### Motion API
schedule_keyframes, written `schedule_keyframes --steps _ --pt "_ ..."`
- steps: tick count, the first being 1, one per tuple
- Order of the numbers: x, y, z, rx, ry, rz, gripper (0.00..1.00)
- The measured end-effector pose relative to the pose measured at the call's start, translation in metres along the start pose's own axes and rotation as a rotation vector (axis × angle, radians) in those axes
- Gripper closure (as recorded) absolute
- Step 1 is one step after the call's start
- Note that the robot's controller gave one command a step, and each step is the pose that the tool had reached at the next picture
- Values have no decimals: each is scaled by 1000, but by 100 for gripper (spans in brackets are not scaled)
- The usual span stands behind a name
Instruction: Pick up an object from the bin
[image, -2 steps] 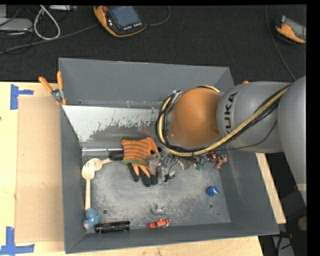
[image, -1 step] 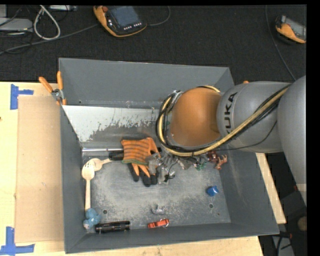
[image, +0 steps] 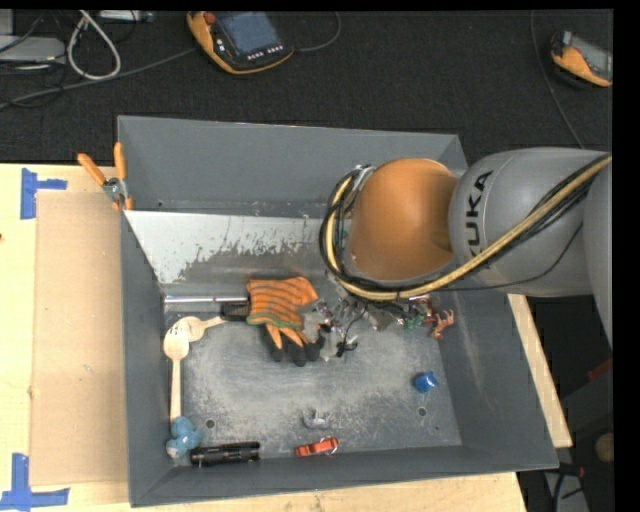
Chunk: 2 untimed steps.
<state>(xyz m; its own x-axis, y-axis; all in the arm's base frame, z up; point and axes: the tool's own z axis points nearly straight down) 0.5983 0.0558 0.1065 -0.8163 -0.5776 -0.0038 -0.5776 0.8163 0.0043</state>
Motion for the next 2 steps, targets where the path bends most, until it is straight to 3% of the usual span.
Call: schedule_keyframes --steps 2 --pt "-3 -1 -79 7 -10 1 100"
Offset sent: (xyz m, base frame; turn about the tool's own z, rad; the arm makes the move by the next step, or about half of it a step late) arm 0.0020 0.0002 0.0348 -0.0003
